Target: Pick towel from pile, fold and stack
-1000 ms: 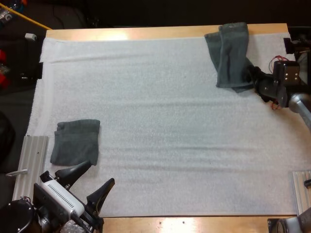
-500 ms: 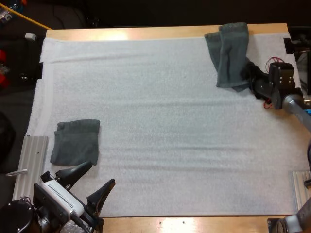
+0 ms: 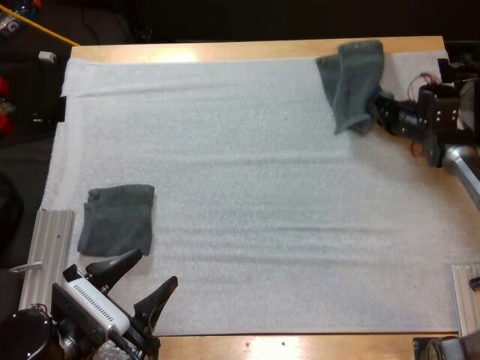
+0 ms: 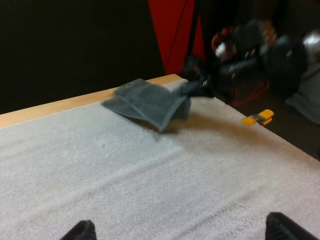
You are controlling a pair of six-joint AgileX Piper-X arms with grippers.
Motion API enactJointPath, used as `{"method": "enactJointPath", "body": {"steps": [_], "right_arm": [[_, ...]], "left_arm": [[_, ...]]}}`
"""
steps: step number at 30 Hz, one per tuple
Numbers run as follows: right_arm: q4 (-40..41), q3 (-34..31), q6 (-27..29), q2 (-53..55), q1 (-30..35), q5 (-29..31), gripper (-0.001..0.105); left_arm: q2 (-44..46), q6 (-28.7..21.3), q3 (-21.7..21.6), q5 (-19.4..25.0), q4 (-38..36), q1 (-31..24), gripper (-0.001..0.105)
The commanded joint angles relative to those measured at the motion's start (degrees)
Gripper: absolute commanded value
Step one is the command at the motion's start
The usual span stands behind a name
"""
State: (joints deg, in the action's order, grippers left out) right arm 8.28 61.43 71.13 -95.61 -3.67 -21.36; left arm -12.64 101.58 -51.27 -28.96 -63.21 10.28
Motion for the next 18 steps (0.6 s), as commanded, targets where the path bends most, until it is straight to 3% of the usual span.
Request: {"method": "enactJointPath", "body": {"steps": [1, 5, 18], "right_arm": [[1.7, 0.5, 4.5, 2.9, -0.8, -1.1, 0.0], [8.0, 0.5, 11.4, 13.5, -3.8, 0.8, 0.0], [29.9, 0.5, 11.5, 37.6, -12.9, 1.9, 0.0]], "left_arm": [[-0.2, 0.6, -0.3, -0.5, 0.1, 0.2, 0.065], [-0.2, 0.6, -0.2, -0.5, 0.1, 0.2, 0.065], [-0.2, -0.1, 0.1, -0.5, -3.8, 0.2, 0.065]]}}
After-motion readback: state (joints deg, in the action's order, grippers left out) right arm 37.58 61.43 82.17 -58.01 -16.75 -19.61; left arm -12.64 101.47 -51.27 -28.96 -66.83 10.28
